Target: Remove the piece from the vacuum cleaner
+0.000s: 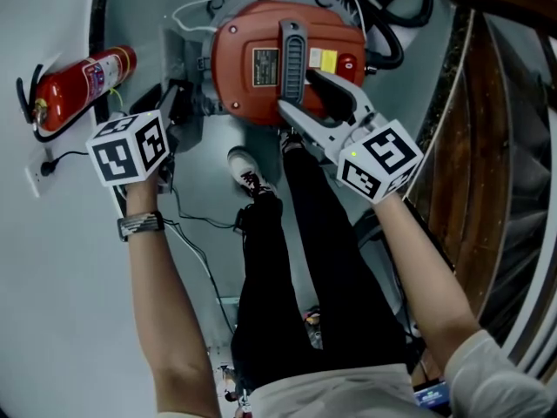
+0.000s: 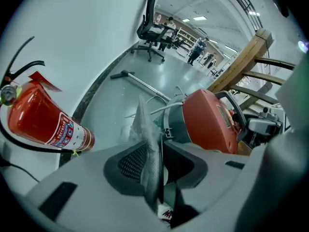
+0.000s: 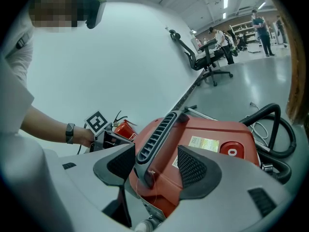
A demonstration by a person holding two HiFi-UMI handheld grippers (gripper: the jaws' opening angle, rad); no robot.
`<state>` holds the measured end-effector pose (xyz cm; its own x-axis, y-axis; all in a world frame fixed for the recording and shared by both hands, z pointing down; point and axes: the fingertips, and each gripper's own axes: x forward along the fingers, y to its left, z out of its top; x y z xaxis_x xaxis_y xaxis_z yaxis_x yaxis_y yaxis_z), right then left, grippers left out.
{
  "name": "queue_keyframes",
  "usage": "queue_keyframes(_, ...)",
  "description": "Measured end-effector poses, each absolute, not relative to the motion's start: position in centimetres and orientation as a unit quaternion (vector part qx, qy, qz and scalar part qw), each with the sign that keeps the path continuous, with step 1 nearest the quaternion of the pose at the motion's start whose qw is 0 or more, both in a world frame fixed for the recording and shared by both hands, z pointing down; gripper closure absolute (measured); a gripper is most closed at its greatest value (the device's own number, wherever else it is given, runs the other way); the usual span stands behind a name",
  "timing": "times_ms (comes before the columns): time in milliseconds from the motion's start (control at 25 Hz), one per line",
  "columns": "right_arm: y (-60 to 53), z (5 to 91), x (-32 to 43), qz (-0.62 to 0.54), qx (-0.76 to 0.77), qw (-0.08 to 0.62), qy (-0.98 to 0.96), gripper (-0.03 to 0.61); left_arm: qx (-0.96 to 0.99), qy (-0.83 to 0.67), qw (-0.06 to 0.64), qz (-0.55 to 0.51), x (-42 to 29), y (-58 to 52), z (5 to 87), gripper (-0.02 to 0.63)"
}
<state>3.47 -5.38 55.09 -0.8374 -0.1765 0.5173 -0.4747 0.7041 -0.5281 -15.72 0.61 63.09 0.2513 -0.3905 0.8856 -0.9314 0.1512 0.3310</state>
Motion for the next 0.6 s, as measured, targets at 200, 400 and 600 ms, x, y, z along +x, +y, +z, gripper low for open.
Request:
queue_keyframes(200,-5.2,54.4,2.7,0.271,0.134,0.234,-0.924,0.321,0.599,-0.548,0.517,0.269,-15.4,0.8,63.2,0.543)
queue_keyframes(400,-4.9,54.4,2.3,0.274,0.103,0.239,-0.926,0.341,0.596,-0.553,0.516,0.268,-15.3,0.7,63.3,0.572)
queue_keyframes(600,-4.9,54.4,2.4,0.277,0.118,0.230,-0.926,0.341,0.561,-0.588,0.541,0.218,-15.9,0.9,63.2,0.583)
